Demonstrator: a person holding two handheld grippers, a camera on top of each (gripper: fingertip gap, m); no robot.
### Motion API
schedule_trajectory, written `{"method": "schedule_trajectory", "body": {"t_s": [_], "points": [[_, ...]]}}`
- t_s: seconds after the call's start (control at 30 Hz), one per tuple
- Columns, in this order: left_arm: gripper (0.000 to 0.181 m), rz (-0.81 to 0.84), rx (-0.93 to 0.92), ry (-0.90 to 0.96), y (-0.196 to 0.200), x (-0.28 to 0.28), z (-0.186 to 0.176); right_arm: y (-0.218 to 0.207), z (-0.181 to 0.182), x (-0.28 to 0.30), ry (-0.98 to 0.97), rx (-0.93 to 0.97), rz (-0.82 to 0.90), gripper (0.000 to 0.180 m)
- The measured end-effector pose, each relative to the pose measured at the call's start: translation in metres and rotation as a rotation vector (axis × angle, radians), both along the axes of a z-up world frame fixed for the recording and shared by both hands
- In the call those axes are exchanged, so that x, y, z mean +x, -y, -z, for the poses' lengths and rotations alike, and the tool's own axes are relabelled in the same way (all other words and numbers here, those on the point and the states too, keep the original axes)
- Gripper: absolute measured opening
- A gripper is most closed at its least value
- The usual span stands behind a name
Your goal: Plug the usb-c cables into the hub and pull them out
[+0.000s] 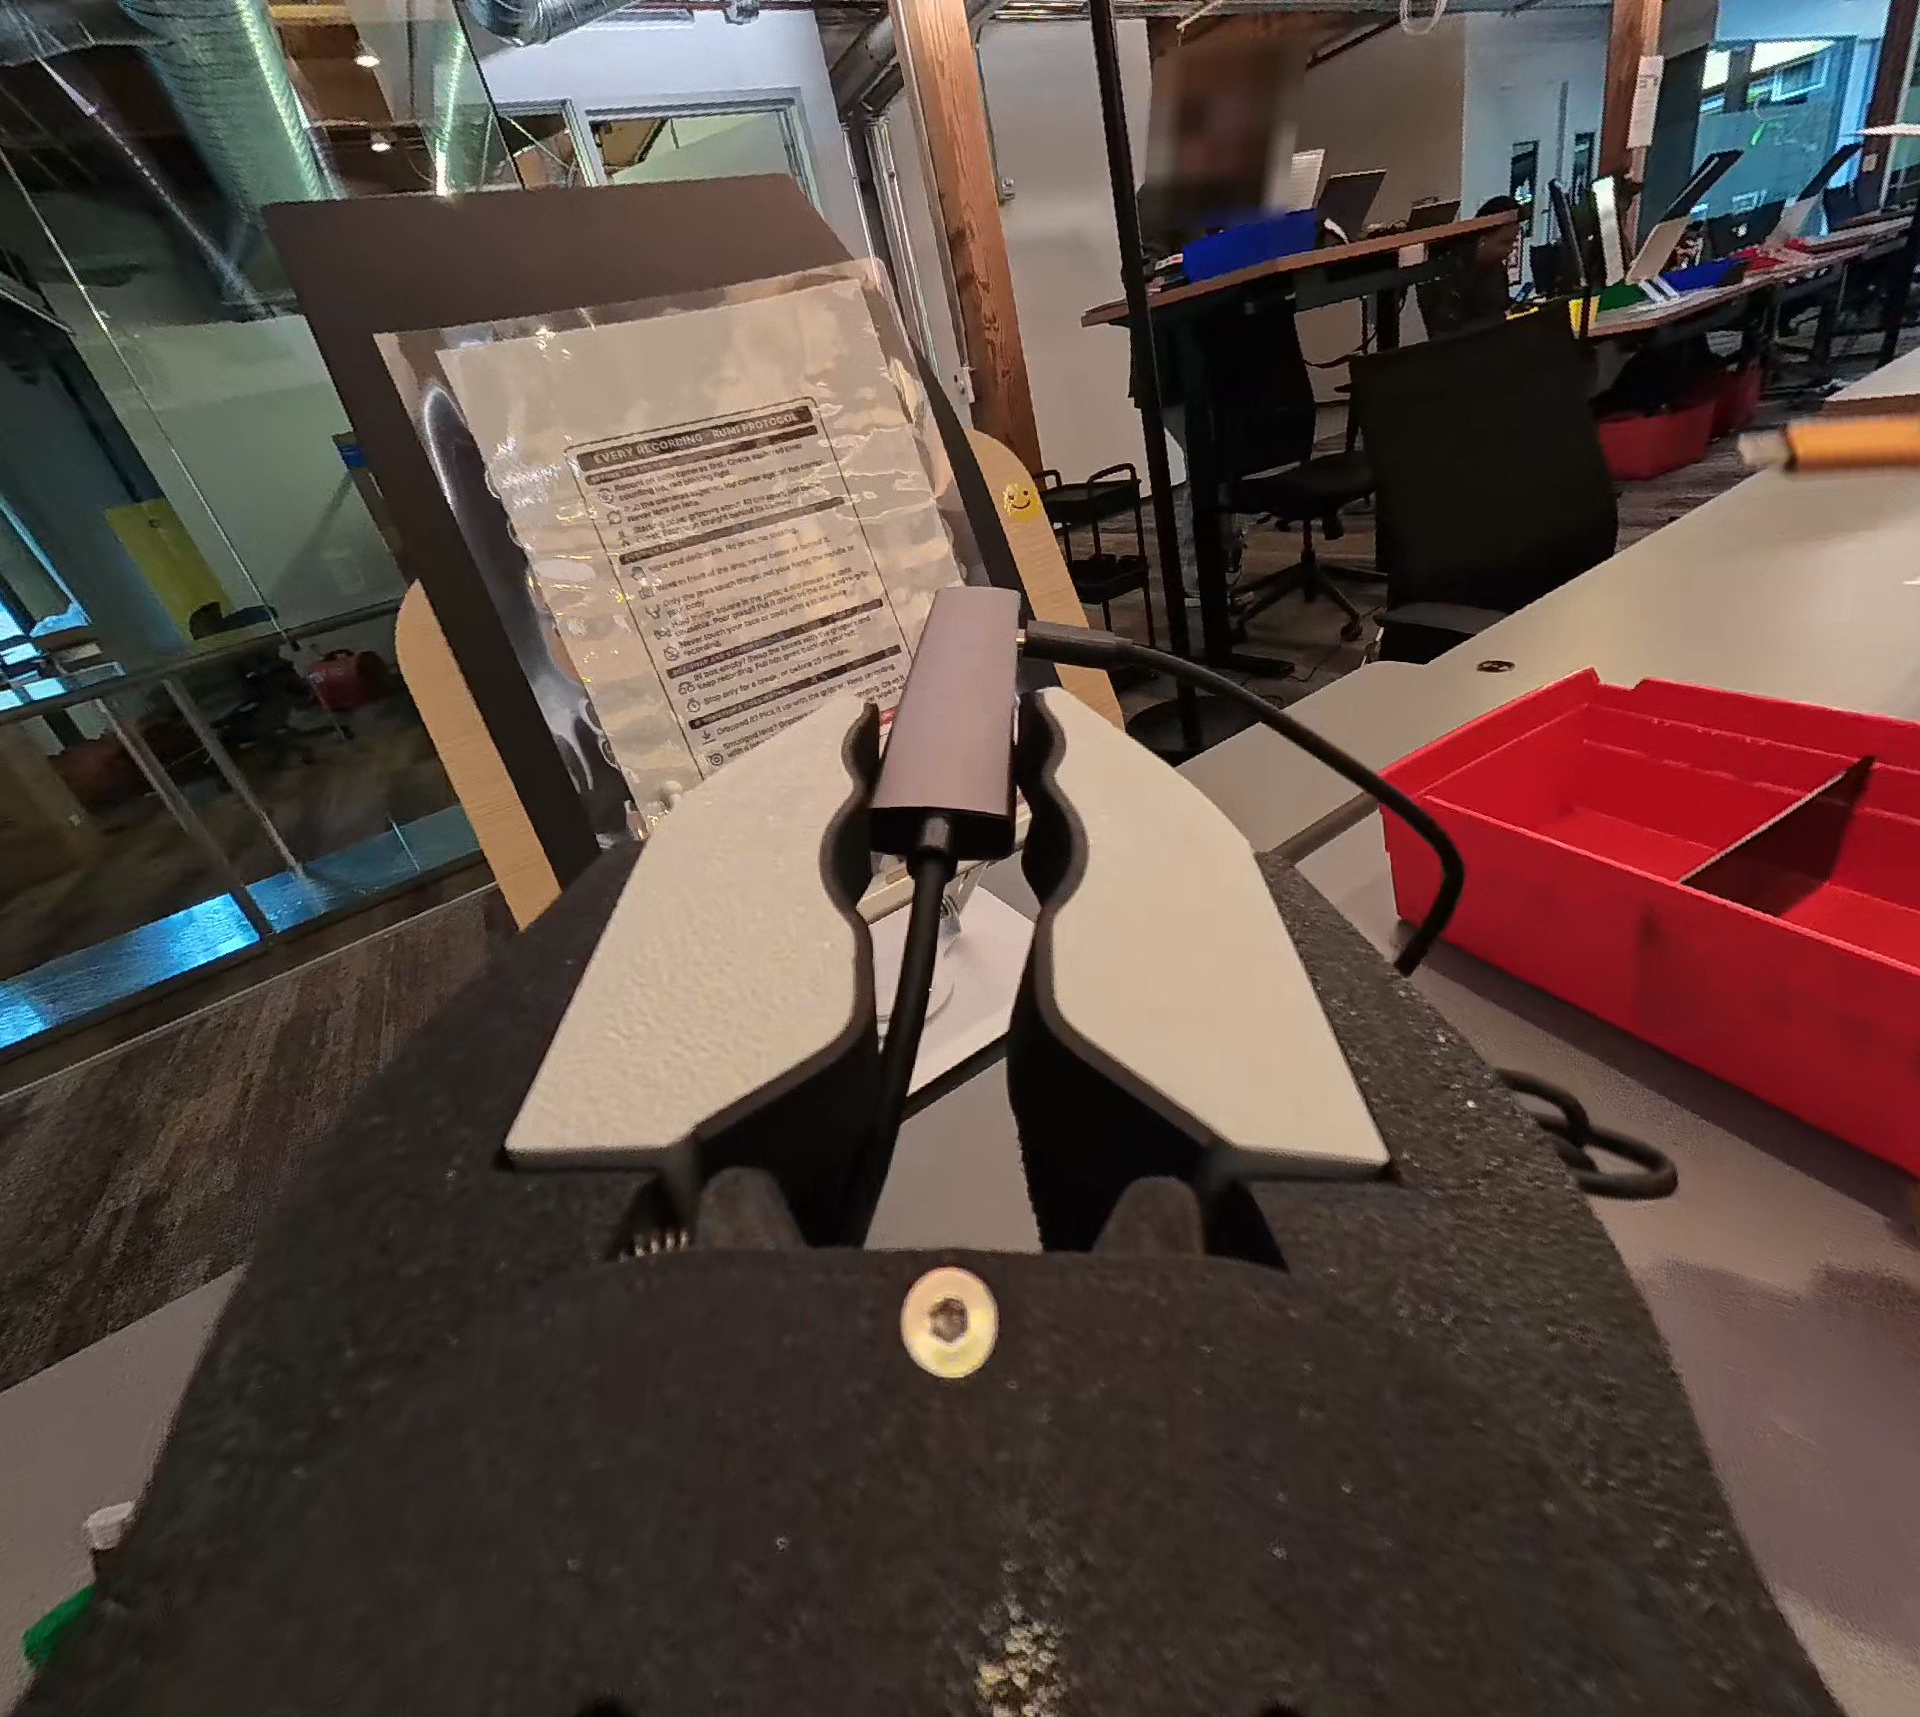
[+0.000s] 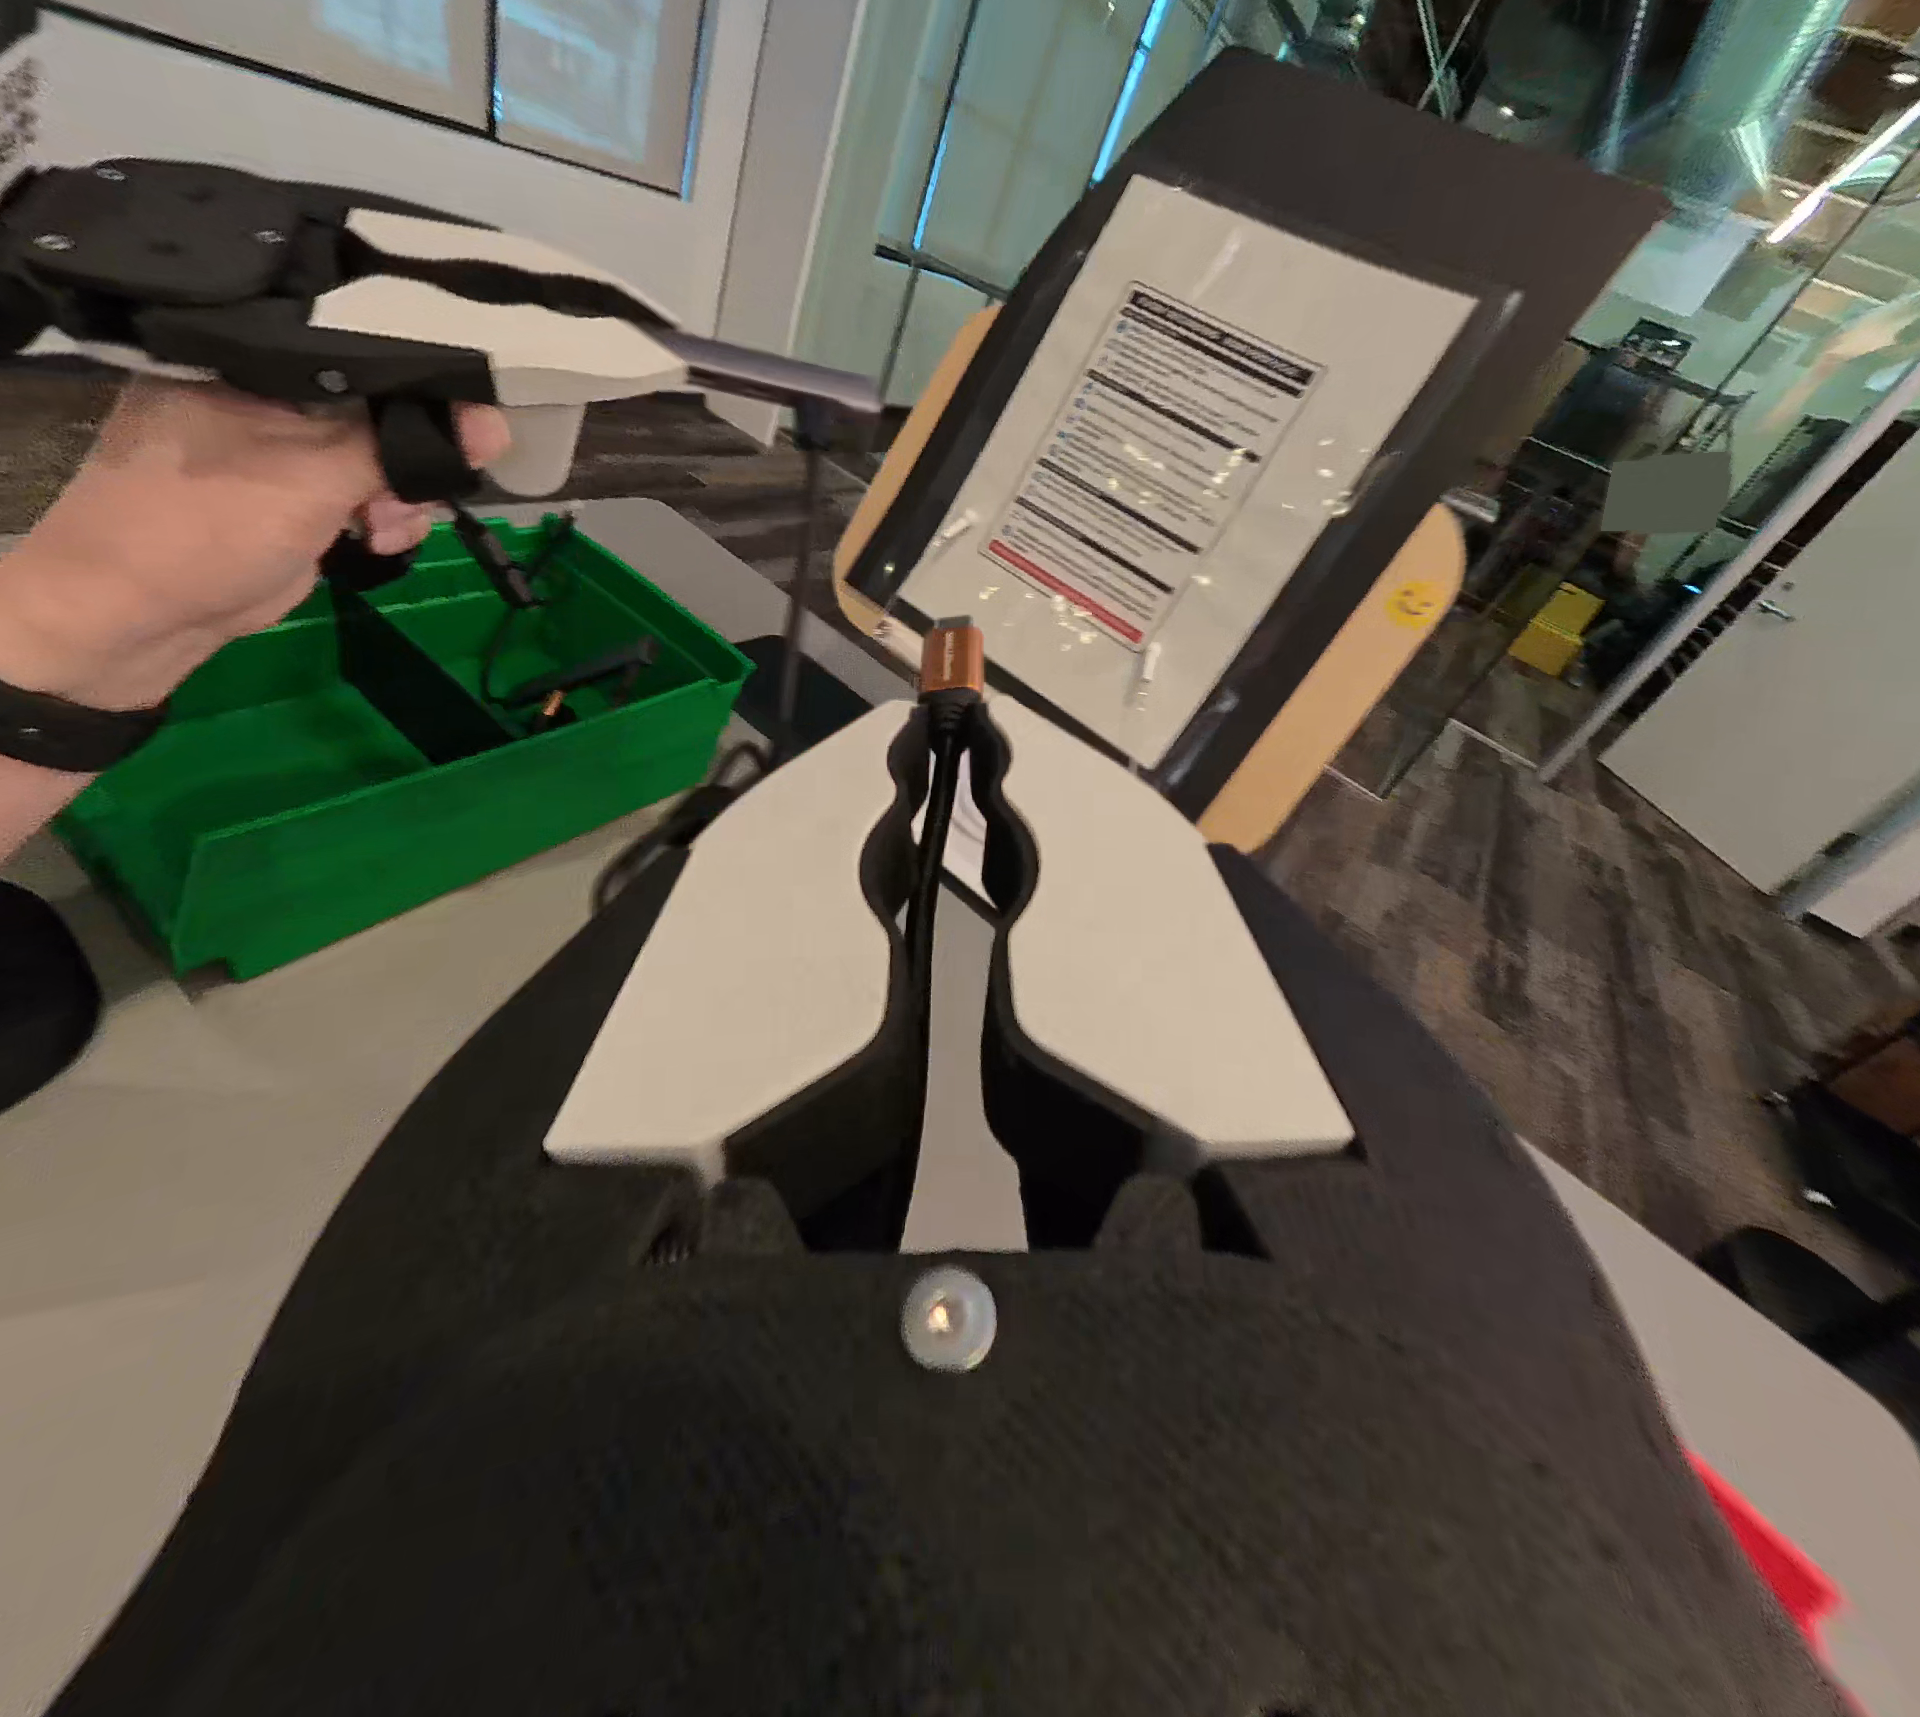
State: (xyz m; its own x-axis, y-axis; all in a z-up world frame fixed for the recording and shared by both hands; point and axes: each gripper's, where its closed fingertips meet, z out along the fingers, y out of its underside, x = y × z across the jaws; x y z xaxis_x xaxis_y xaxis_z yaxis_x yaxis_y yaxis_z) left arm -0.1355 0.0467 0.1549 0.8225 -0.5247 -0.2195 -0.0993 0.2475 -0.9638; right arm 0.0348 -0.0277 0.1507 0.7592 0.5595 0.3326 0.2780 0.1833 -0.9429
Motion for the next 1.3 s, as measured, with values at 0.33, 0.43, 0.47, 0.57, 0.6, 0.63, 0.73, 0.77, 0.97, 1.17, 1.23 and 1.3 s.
{"method": "schedule_trajectory", "body": {"t_s": [0.33, 0.43, 0.47, 0.57, 0.6, 0.63, 0.73, 0.77, 0.97, 1.17, 1.23, 1.3], "points": [[0.024, 0.083, -0.04, 0.022, 0.004, 0.003, 0.001, -0.025, -0.027, 0.107, 0.216, -0.095, 0.1, 0.008], [0.024, 0.117, -0.038, 0.0, 0.009, 0.013, 0.001, -0.03, -0.001, 0.132, 0.214, -0.16, 0.1, 0.009], [0.024, 0.124, -0.035, -0.011, 0.011, 0.017, 0.002, -0.031, 0.01, 0.139, 0.216, -0.172, 0.096, 0.008], [0.024, 0.148, -0.027, -0.044, 0.016, 0.027, 0.003, -0.031, 0.052, 0.149, 0.222, -0.24, 0.025, 0.008], [0.024, 0.154, -0.027, -0.048, 0.018, 0.03, 0.004, -0.031, 0.066, 0.153, 0.226, -0.264, 0.006, 0.008], [0.024, 0.162, -0.026, -0.053, 0.019, 0.032, 0.004, -0.032, 0.081, 0.159, 0.238, -0.288, -0.009, 0.009], [0.024, 0.188, -0.029, -0.062, 0.022, 0.038, 0.005, -0.026, 0.13, 0.171, 0.314, -0.376, -0.127, 0.009], [0.024, 0.192, -0.03, -0.065, 0.023, 0.039, 0.006, -0.025, 0.149, 0.179, 0.343, -0.438, -0.134, 0.009], [0.024, 0.215, -0.044, -0.079, 0.024, 0.045, 0.008, -0.038, 0.212, 0.223, 0.586, -0.602, 0.024, 0.031], [0.024, 0.206, -0.045, -0.114, 0.024, 0.044, 0.01, -0.051, 0.149, 0.251, 0.492, -0.383, 0.273, 0.041], [0.024, 0.203, -0.041, -0.114, 0.025, 0.043, 0.008, -0.042, 0.149, 0.281, 0.423, -0.456, 0.399, 0.034], [0.024, 0.209, -0.042, -0.113, 0.026, 0.043, 0.007, -0.028, 0.173, 0.31, 0.365, -0.606, 0.5, 0.035]]}}
